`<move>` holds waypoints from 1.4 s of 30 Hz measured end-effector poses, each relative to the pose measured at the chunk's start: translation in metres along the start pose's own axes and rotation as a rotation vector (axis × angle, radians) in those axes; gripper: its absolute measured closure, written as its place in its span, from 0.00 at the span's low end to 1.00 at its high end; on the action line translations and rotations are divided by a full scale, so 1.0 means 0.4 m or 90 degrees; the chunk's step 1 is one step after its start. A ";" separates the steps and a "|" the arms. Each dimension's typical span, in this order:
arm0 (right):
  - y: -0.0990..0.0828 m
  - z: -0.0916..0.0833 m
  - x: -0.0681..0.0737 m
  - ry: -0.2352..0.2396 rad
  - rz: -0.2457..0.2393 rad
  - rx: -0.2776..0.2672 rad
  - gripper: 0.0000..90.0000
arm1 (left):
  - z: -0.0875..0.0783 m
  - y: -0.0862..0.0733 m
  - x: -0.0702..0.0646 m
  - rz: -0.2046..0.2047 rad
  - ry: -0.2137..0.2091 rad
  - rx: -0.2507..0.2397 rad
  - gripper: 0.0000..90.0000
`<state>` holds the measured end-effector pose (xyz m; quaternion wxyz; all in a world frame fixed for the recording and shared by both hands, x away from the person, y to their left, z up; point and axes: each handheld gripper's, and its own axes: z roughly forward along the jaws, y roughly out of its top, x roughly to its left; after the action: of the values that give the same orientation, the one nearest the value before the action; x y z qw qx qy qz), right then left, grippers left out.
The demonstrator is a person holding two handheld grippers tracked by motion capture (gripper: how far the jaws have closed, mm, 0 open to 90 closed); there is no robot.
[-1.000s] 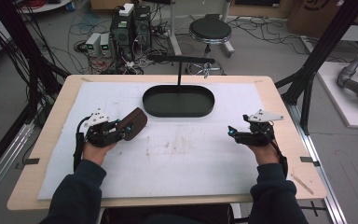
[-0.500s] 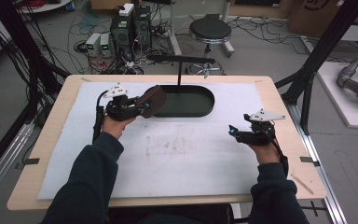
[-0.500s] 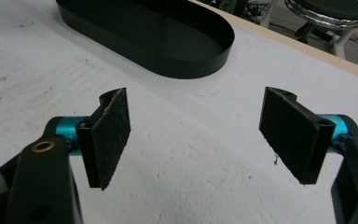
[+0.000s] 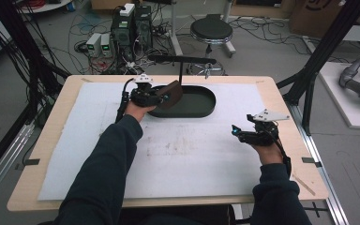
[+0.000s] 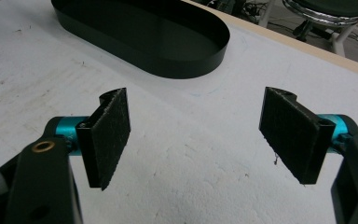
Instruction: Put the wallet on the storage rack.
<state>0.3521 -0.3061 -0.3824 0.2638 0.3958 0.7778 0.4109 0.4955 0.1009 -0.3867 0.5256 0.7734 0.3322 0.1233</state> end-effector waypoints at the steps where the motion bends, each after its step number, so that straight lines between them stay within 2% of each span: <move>1: 0.000 -0.001 -0.001 0.001 -0.001 0.000 0.28 | 0.012 0.000 0.001 -0.007 0.003 0.005 0.72; 4: -0.005 0.001 -0.002 0.001 -0.002 0.002 0.28 | 0.046 0.001 -0.002 -0.011 0.002 0.009 0.72; 5: -0.005 0.001 -0.002 0.001 -0.002 0.002 0.28 | 0.046 0.001 -0.002 -0.011 0.002 0.009 0.72; 6: -0.007 0.003 -0.003 0.003 0.002 0.004 0.28 | 0.066 -0.002 0.002 -0.018 0.006 0.016 0.72; 9: -0.007 0.003 -0.002 0.006 0.000 0.003 0.28 | 0.092 -0.013 0.009 -0.045 -0.001 0.023 0.72; 13: -0.010 0.002 -0.003 0.007 0.000 0.003 0.28 | 0.109 -0.023 0.012 -0.046 -0.006 0.035 0.72; 14: -0.011 0.002 -0.006 0.006 0.001 0.002 0.28 | 0.118 -0.030 0.019 -0.056 -0.003 0.042 0.72; 16: -0.012 0.000 -0.009 0.006 0.003 0.003 0.28 | 0.123 -0.037 0.026 -0.065 0.019 0.051 0.69; 18: -0.014 -0.002 -0.010 0.006 0.004 0.002 0.28 | 0.123 -0.039 0.033 -0.073 0.040 0.054 0.65; 19: -0.014 -0.002 -0.010 0.006 0.004 0.002 0.28 | 0.123 -0.039 0.033 -0.073 0.040 0.054 0.60; 22: -0.015 -0.003 -0.010 0.006 0.003 0.000 0.28 | 0.108 -0.033 0.042 -0.065 0.088 0.060 0.50; 23: -0.015 -0.004 -0.010 0.007 0.001 0.000 0.28 | 0.102 -0.031 0.044 -0.060 0.096 0.062 0.49; 33: -0.015 -0.006 -0.006 0.009 0.001 0.001 0.28 | 0.049 -0.015 0.060 -0.066 0.111 0.040 0.46; 38: -0.014 -0.007 -0.001 0.011 -0.003 0.002 0.28 | -0.005 -0.002 0.060 -0.064 0.118 0.018 0.45; 40: -0.014 -0.007 -0.001 0.011 -0.003 0.001 0.28 | -0.028 -0.004 0.049 -0.059 0.120 0.010 0.45; 42: -0.015 -0.005 -0.001 0.014 -0.006 0.003 0.28 | -0.053 -0.010 0.034 -0.040 0.129 0.012 0.40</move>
<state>0.3485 -0.3094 -0.3863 0.2562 0.3879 0.7836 0.4120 0.4925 0.1260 -0.3834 0.4857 0.7510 0.4090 0.1810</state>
